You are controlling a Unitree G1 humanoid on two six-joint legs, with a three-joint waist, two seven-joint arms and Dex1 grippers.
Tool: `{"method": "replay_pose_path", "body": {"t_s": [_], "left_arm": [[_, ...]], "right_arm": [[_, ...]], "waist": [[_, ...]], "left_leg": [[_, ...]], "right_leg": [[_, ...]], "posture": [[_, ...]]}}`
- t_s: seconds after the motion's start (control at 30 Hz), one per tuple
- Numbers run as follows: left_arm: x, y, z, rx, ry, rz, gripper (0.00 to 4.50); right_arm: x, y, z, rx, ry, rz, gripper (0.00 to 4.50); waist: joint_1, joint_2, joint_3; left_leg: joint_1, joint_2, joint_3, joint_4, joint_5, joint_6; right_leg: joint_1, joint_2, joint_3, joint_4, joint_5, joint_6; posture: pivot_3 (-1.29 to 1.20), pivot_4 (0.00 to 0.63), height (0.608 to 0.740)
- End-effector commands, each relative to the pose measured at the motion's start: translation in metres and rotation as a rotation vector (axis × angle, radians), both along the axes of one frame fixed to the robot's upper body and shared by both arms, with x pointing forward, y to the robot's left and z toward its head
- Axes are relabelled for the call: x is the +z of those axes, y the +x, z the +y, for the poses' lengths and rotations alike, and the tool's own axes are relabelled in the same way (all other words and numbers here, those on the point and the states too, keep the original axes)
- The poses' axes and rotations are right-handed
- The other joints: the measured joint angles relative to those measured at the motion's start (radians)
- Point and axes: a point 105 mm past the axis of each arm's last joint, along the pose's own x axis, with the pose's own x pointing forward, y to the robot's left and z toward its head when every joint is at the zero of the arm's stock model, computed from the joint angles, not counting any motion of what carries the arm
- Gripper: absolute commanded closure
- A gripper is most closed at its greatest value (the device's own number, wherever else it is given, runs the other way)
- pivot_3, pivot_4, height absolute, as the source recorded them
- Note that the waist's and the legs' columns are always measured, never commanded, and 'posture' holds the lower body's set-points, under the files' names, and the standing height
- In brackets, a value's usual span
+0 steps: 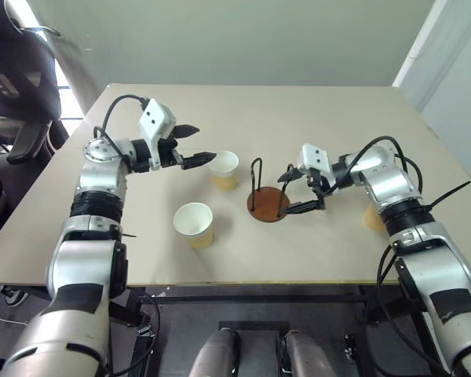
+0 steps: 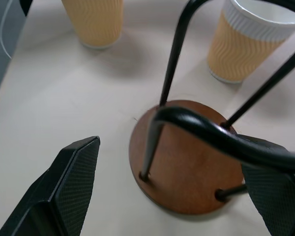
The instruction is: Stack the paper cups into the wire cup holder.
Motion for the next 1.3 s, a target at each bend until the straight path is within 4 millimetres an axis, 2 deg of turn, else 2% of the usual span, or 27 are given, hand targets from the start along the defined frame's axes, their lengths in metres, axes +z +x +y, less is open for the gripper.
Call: {"method": "replay_pose_path", "body": {"t_s": [0.03,0.43,0.57,0.7,0.83,1.03,1.3], "left_arm": [[0.017,0.001,-0.002,-0.004,0.008,-0.058,0.0],[0.019,0.003,-0.006,-0.004,0.002,-0.064,0.0],[0.018,0.003,-0.005,-0.003,0.005,-0.069,0.0],[0.017,0.003,-0.006,-0.009,0.009,-0.065,0.0],[0.013,0.004,-0.009,-0.014,0.014,-0.043,0.0],[0.015,0.0,-0.017,-0.08,0.001,-0.007,0.0],[0.017,-0.001,-0.015,-0.089,0.043,-0.008,0.0]], "right_arm": [[0.019,0.006,-0.003,-0.019,0.035,-0.075,0.06],[0.024,0.008,-0.003,-0.029,0.049,-0.099,0.06],[0.023,0.001,-0.019,-0.024,-0.002,-0.077,0.06],[0.03,0.003,-0.038,-0.079,-0.023,-0.113,0.06],[0.036,0.002,-0.048,-0.109,-0.015,-0.119,0.06],[0.046,-0.003,-0.051,-0.159,0.037,-0.119,0.06],[0.056,-0.006,-0.05,-0.212,0.086,-0.142,0.06]], "waist": [[0.0,0.0,0.0],[0.0,0.0,0.0],[0.003,0.0,0.0],[0.002,0.0,0.0],[0.0,0.0,0.0],[0.0,0.0,0.0],[0.0,0.0,0.0]], "left_leg": [[0.0,0.0,0.0,0.0,0.0,0.0],[0.0,0.0,0.0,0.0,0.0,0.0],[0.0,0.0,0.0,0.0,0.0,0.0],[-0.001,0.0,0.0,0.0,0.0,0.0],[0.0,0.0,0.0,-0.001,0.0,0.0],[0.0,0.0,0.0,-0.001,0.001,0.001],[0.0,0.0,0.0,-0.001,0.001,0.002]], "right_leg": [[0.0,0.0,0.0,0.0,0.0,0.0],[0.0,0.0,0.0,0.0,0.0,0.0],[0.0,0.0,0.0,0.0,0.0,0.0],[0.0,0.0,0.0,0.0,0.0,0.0],[0.0,0.0,0.0,0.0,0.0,0.0],[0.0,0.0,0.0,0.0,0.0,0.0],[0.0,0.0,0.0,0.0,0.0,0.0]], "posture": [[0.0,0.15,0.74],[0.0,0.15,0.74],[0.0,0.15,0.74],[0.0,0.15,0.74],[0.0,0.15,0.74],[0.0,0.15,0.74],[0.0,0.15,0.74]]}}
